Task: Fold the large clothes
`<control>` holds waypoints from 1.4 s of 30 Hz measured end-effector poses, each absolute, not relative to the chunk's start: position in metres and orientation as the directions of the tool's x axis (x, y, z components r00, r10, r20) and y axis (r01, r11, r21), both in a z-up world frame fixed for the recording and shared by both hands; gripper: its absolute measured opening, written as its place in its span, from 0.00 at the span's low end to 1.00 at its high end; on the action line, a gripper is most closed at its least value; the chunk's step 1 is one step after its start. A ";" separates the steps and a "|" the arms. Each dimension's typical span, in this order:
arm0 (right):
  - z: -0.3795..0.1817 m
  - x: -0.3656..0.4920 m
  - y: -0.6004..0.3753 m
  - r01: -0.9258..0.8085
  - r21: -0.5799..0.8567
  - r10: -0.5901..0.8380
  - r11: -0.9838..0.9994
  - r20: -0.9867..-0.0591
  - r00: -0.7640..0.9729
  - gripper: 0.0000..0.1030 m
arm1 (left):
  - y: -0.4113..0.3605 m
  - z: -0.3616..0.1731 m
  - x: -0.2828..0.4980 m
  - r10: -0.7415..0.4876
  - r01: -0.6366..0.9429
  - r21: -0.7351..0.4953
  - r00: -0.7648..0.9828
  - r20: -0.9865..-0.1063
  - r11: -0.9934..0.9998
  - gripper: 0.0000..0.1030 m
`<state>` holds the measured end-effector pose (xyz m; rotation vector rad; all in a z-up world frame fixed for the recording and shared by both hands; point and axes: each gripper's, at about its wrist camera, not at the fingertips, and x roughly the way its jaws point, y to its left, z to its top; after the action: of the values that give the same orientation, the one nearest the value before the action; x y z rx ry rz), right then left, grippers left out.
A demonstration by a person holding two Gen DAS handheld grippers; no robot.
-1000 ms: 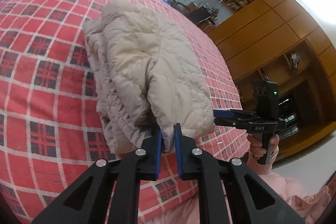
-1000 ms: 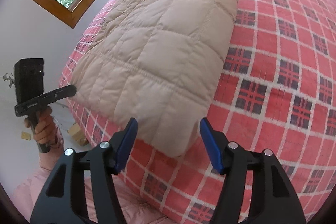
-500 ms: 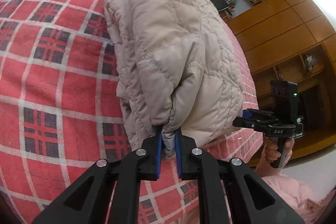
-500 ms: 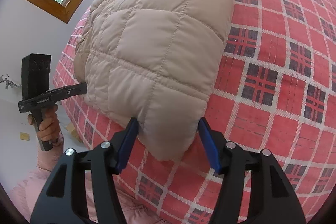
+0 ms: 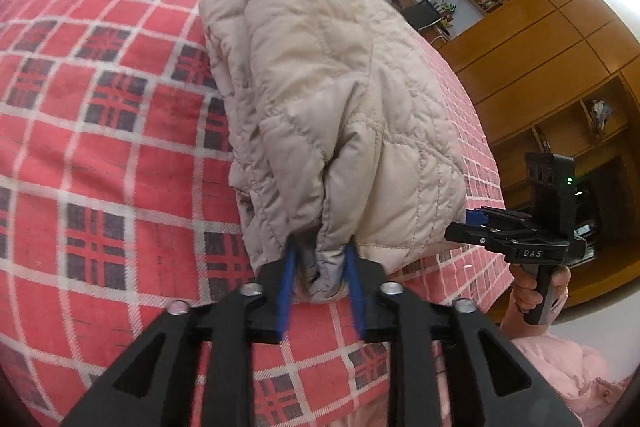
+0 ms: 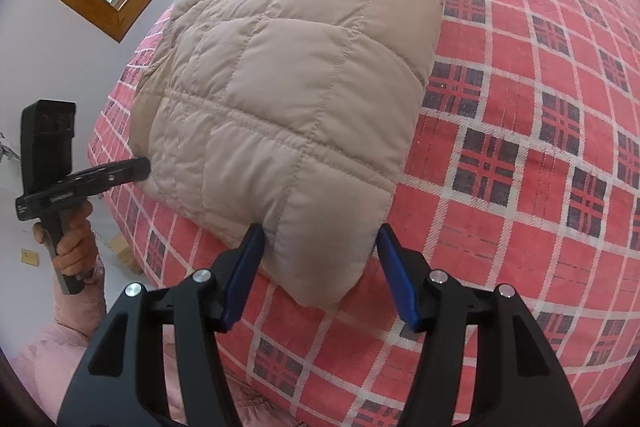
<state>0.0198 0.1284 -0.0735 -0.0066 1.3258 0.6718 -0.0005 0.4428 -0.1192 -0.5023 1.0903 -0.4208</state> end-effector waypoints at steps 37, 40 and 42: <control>-0.071 0.023 0.138 -0.493 0.312 0.412 0.812 -0.905 0.105 0.59 | 0.488 -0.093 0.162 -0.527 0.024 -0.587 0.473 -0.706 0.809 0.48; -0.071 0.025 0.138 -0.493 0.310 0.411 0.813 -0.905 0.110 0.59 | 0.488 -0.097 0.175 -0.535 0.010 -0.595 0.451 -0.714 0.803 0.28; -0.069 0.026 0.137 -0.495 0.312 0.415 0.811 -0.903 0.112 0.60 | 0.491 -0.100 0.180 -0.553 -0.012 -0.622 0.445 -0.705 0.783 0.19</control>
<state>0.0261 0.1374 -0.0693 -0.0738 1.2971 0.6687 0.1799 0.4914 -0.0996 -0.6068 1.0703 -0.3615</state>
